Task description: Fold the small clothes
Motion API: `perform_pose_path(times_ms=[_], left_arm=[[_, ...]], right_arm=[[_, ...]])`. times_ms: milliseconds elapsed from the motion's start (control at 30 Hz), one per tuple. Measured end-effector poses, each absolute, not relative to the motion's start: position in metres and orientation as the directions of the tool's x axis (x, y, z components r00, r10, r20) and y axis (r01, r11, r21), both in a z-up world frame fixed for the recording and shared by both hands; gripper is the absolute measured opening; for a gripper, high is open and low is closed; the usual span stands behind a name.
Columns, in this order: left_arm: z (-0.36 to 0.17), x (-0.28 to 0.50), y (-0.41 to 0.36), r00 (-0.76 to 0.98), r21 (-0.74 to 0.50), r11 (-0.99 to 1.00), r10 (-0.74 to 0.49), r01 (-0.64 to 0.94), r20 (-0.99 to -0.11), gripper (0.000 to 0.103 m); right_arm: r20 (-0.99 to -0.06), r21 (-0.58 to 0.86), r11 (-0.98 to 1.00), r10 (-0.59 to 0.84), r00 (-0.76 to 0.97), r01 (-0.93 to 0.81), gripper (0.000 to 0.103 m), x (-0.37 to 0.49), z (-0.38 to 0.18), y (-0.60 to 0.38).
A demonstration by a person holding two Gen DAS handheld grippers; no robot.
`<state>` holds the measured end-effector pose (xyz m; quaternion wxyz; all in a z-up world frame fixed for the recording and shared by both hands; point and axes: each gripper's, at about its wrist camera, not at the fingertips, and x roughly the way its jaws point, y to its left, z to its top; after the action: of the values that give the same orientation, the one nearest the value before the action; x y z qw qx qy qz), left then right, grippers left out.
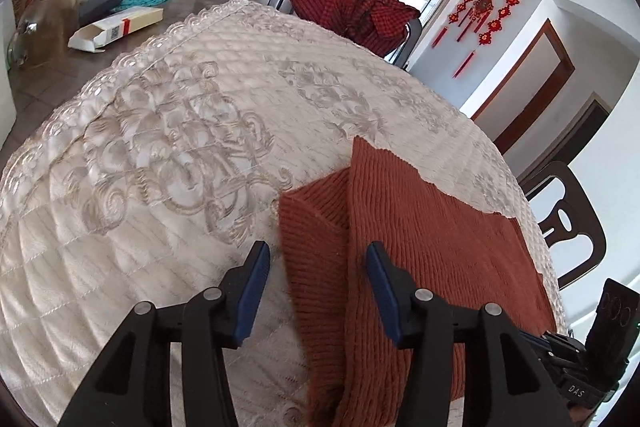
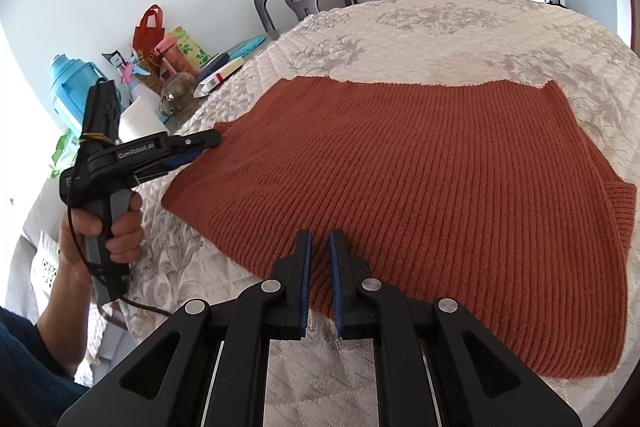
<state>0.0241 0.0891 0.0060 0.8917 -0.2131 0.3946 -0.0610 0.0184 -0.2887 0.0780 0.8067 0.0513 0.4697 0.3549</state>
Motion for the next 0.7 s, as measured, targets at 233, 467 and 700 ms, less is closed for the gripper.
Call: perform_pose_path(times_ms=[233, 467, 700], left_arm=[[0.005, 0.037, 0.084, 0.67, -0.468, 0.883, -0.333, -0.025, -0.663, 0.054], [0.003, 0.016, 0.079, 0.644, -0.538, 0.843, -0.424, 0.023, -0.637, 0.054], [0.003, 0.008, 0.073, 0.632, -0.541, 0.84, -0.445, 0.047, -0.635, 0.054]], right_arm=[[-0.713, 0.44, 0.742, 0.631, 0.305, -0.507, 0.009, 0.024, 0.078, -0.292], [-0.71, 0.422, 0.761, 0.616, 0.342, -0.493, 0.009, 0.039, 0.082, -0.292], [-0.718, 0.419, 0.778, 0.599, 0.354, -0.467, 0.009, 0.067, 0.078, -0.287]])
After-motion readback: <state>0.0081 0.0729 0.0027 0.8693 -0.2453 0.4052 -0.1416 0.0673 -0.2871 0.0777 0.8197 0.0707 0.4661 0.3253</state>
